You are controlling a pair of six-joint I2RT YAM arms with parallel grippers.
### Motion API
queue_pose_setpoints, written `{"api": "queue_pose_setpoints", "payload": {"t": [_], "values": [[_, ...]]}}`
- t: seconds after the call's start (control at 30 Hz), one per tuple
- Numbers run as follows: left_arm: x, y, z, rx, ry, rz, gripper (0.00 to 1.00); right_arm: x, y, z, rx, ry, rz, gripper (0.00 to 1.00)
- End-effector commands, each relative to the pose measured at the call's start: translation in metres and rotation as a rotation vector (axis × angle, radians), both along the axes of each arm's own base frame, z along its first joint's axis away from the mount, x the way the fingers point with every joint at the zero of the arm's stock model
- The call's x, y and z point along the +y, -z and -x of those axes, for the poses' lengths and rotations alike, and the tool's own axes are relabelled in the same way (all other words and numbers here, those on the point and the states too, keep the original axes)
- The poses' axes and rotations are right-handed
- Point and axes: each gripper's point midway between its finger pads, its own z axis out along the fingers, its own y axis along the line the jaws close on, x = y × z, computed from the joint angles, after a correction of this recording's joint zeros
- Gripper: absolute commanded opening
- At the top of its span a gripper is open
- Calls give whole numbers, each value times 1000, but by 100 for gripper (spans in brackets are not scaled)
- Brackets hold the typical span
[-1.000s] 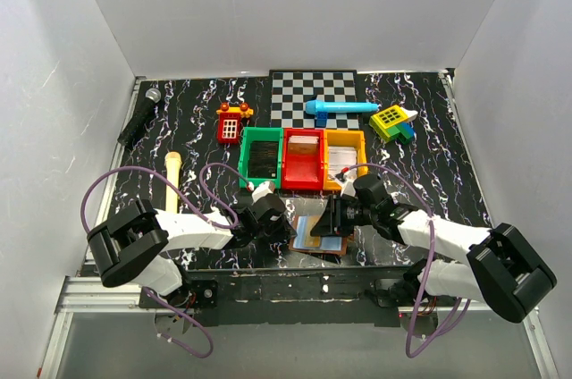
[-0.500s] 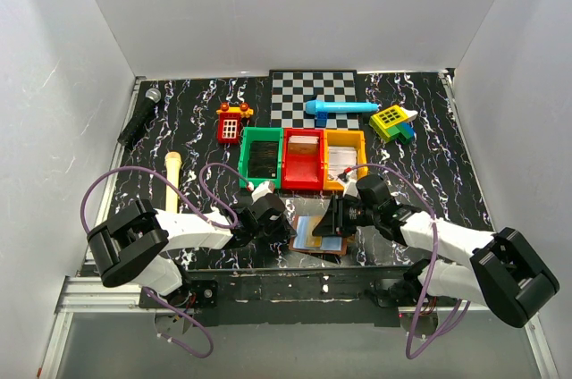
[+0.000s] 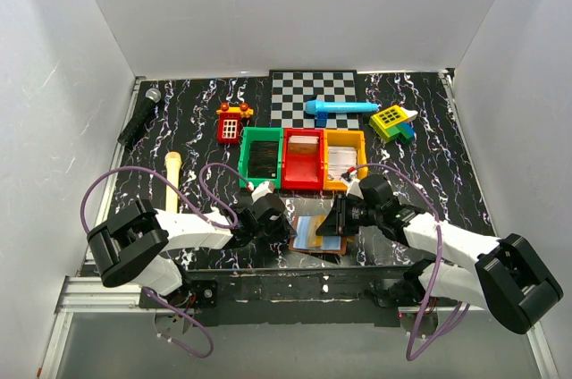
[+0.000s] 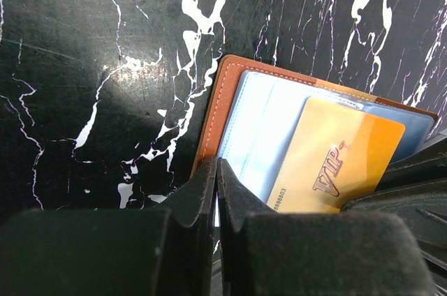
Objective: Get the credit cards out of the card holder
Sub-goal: Remove the credit card from the card holder.
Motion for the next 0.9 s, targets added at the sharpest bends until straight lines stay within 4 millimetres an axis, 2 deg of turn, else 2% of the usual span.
{"api": "queue_pose_setpoints", "payload": {"t": [0.0, 0.33, 0.43, 0.87], "values": [[124, 87, 59, 213, 22, -515, 0, -1, -5, -3, -35, 4, -14, 22], [125, 87, 60, 213, 20, -516, 0, -4, -6, -6, -40, 16, -8, 11], [125, 87, 60, 214, 19, -516, 0, -6, -6, -5, -35, 18, -1, 1], [127, 85, 59, 206, 4, -514, 0, -23, -9, -5, -23, 51, 55, 1]]}}
